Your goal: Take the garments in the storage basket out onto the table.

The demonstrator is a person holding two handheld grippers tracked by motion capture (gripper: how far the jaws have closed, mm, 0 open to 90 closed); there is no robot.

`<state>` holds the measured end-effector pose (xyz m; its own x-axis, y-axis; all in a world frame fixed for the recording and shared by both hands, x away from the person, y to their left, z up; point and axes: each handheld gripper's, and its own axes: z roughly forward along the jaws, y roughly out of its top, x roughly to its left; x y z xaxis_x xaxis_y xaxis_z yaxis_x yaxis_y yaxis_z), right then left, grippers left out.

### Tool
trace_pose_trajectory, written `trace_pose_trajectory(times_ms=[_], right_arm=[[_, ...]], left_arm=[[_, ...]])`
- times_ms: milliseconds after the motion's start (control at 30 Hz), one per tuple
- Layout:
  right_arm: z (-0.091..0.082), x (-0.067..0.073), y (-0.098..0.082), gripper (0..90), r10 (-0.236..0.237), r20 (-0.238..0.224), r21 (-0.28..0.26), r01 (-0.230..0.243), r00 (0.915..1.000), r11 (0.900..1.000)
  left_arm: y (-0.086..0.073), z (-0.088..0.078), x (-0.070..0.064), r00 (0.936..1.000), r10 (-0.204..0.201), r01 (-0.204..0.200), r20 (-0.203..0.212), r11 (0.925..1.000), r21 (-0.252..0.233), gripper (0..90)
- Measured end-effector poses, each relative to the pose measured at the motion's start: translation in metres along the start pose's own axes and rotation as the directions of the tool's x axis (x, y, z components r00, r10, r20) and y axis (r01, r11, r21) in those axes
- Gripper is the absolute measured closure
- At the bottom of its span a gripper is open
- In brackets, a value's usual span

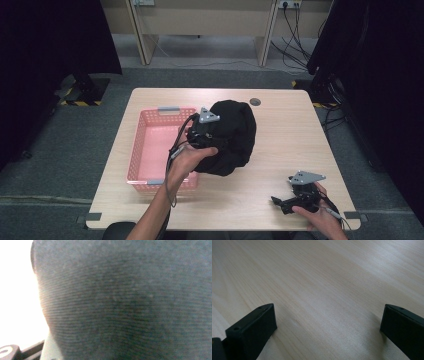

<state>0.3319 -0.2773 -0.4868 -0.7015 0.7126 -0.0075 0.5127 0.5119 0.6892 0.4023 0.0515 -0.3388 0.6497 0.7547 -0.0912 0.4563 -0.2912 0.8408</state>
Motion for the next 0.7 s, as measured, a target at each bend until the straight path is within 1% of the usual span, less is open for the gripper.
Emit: trace_pose_trajectory(times_ms=[200, 400, 533, 567, 667, 700], right_arm=[[0.000, 0.000, 0.000, 0.5, 0.000, 0.000, 0.000, 0.000, 1.0000, 1.000], [0.000, 0.000, 0.000, 0.5, 0.000, 0.000, 0.000, 0.000, 1.0000, 1.000], [0.000, 0.000, 0.000, 0.5, 0.000, -0.001, 0.000, 0.000, 1.0000, 1.000], [0.000, 0.000, 0.000, 0.5, 0.000, -0.001, 0.000, 0.000, 1.0000, 1.000], [0.000, 0.000, 0.000, 0.5, 0.000, -0.001, 0.000, 0.000, 1.0000, 1.000], [0.000, 0.000, 0.000, 0.5, 0.000, -0.001, 0.000, 0.000, 1.0000, 1.000]], left_arm=[[0.001, 0.009, -0.004, 0.9998, -0.010, 0.010, 0.017, 0.9999, 0.007, 40.8], [-0.002, 0.023, -0.008, 0.9994, -0.021, 0.020, 0.029, 0.9994, 0.029, 40.7], [-0.006, 0.035, -0.010, 0.9990, -0.035, 0.034, 0.029, 0.9982, 0.050, 40.7], [-0.006, 0.035, -0.010, 0.9990, -0.035, 0.034, 0.029, 0.9982, 0.050, 40.7], [-0.010, 0.044, -0.010, 0.9985, -0.048, 0.046, 0.025, 0.9969, 0.063, 40.7], [-0.010, 0.044, -0.010, 0.9985, -0.048, 0.046, 0.025, 0.9969, 0.063, 40.7]])
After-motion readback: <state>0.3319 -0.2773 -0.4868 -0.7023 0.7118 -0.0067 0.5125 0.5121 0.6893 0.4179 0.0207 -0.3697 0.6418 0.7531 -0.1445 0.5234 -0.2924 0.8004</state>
